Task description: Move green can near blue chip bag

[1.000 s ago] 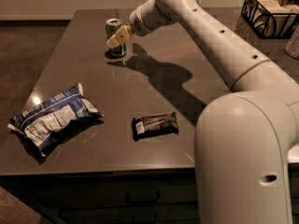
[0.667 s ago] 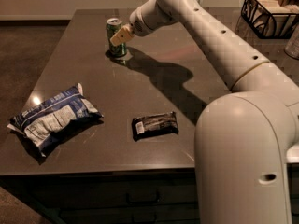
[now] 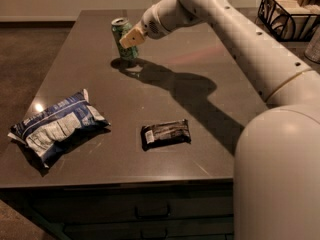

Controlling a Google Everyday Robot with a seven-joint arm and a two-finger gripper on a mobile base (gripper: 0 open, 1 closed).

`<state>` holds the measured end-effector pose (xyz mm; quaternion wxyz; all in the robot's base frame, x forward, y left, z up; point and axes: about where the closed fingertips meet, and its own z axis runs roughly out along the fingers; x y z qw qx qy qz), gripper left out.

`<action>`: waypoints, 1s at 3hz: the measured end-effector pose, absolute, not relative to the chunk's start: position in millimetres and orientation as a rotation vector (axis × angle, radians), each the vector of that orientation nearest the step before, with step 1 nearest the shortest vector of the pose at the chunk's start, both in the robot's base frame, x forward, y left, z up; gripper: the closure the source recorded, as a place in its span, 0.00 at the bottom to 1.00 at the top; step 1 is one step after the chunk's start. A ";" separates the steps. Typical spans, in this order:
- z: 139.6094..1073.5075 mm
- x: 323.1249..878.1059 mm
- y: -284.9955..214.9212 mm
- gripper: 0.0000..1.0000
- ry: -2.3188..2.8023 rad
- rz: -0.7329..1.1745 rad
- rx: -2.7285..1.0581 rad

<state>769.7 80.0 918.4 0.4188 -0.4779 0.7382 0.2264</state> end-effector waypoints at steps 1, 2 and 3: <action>930.3 730.4 68.7 1.00 1.805 0.594 -1.267; 929.2 685.9 58.9 1.00 1.776 0.657 -1.315; 914.3 644.3 56.5 1.00 1.760 0.759 -1.348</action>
Offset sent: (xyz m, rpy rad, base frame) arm -0.1563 -0.0431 -0.0043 0.0520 0.0635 0.2190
